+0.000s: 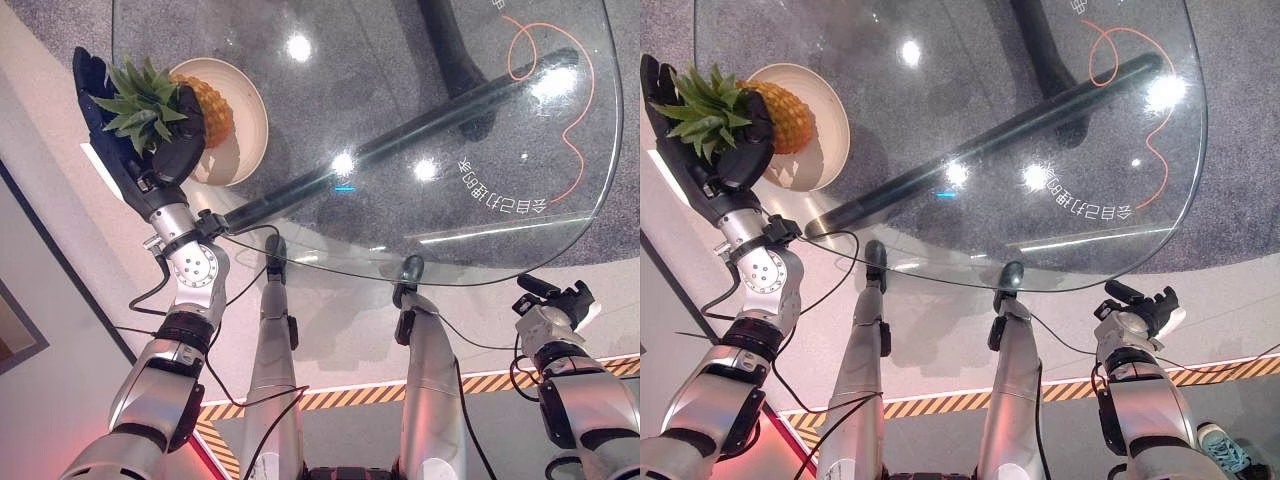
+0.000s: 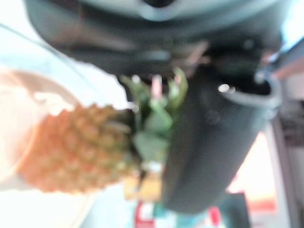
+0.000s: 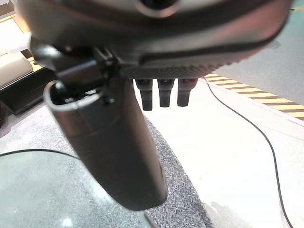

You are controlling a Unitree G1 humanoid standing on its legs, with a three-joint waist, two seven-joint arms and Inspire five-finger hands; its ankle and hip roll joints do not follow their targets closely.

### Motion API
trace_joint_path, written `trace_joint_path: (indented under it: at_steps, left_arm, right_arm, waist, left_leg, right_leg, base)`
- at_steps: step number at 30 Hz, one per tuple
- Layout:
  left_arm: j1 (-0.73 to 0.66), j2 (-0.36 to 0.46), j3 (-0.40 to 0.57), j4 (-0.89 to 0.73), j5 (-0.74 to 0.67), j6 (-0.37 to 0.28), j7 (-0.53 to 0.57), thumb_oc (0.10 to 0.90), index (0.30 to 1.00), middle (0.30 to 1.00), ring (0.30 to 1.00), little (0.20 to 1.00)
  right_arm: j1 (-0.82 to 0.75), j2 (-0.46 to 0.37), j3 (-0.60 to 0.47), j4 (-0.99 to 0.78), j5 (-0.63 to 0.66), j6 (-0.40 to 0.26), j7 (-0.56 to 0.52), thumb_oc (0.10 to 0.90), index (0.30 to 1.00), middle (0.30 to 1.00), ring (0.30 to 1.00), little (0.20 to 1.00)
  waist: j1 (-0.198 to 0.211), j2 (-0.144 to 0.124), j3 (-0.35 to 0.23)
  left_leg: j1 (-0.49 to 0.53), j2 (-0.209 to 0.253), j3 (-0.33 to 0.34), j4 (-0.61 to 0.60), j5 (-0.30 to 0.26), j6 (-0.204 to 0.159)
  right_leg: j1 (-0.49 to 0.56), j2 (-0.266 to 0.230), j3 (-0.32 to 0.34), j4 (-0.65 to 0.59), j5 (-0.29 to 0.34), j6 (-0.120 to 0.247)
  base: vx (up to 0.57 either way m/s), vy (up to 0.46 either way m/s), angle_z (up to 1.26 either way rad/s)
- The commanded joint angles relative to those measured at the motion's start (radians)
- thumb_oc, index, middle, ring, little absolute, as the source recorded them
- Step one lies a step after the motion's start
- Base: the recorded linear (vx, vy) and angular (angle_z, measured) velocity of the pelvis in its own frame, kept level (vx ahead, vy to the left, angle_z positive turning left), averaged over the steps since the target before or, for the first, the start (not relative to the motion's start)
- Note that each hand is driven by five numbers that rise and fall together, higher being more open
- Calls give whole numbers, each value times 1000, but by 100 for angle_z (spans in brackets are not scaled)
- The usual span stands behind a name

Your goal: Pick up the fruit to the plate

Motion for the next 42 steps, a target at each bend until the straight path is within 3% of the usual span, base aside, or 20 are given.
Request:
trace_joint_path:
  at_steps: [1,42]
  left_arm:
    - [-50,27,44,-40,15,-83,-10,800,900,900,900,900]
    - [-78,49,65,-260,122,-101,25,800,900,900,900,900]
  right_arm:
    - [40,-21,-21,15,-5,-31,-44,800,900,900,900,900]
    - [49,-36,-31,12,-12,-28,-40,800,900,900,900,900]
  waist:
    - [20,-52,-22]
    - [31,-38,-22]
  left_leg:
    - [36,-110,53,62,-131,83]
    - [36,-113,56,68,-133,85]
  right_leg:
    - [106,105,-35,-261,178,-41]
    - [103,93,-47,-246,169,-45]
  base:
    - [0,0,0]
    - [1,0,0]
